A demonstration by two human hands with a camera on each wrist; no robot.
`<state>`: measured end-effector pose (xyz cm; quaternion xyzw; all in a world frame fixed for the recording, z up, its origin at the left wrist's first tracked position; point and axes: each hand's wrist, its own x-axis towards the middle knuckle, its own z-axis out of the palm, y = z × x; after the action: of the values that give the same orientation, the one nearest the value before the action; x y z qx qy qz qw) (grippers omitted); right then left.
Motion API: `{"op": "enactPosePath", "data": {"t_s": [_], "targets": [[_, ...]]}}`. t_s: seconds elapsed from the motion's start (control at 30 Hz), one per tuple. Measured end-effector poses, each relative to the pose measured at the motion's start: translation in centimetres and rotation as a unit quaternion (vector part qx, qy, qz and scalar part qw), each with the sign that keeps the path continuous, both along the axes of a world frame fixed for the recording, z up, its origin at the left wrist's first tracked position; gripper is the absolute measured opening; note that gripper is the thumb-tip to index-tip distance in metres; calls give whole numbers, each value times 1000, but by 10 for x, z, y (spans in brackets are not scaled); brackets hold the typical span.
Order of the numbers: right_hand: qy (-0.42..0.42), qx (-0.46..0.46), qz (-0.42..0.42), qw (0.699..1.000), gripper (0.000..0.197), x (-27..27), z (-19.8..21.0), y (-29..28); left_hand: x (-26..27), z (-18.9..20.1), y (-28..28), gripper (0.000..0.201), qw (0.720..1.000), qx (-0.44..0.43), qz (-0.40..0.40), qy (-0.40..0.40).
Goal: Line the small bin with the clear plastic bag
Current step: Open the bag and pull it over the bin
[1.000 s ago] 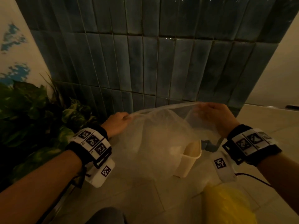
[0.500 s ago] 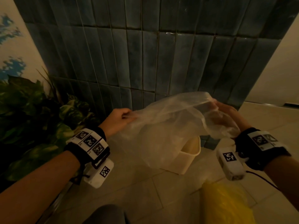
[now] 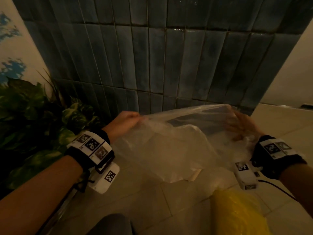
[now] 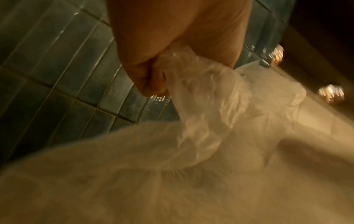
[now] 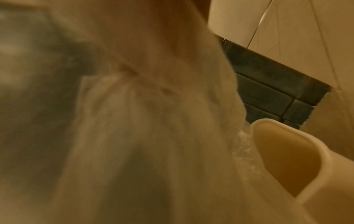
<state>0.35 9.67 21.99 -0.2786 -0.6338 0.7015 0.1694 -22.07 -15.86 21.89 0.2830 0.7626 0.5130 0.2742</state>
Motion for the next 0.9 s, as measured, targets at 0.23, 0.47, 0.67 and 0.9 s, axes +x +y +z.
{"op": "enactPosePath", "data": {"t_s": [0.23,0.47,0.67,0.9], "targets": [[79,-117,-45,989,51,-16,-15,9,-10,-30,-1,22,965,-202,1,165],[-117,28,-101,988,48,-21,-46,6,-8,-19,4,24,963,160,61,-208],[-214,168,-97,958,52,-17,-65,-7,-5,-10,16,26,930,274,54,-238],[-249,195,-79,945,51,-12,-82,-6,-8,-7,22,30,891,311,58,-325]]}}
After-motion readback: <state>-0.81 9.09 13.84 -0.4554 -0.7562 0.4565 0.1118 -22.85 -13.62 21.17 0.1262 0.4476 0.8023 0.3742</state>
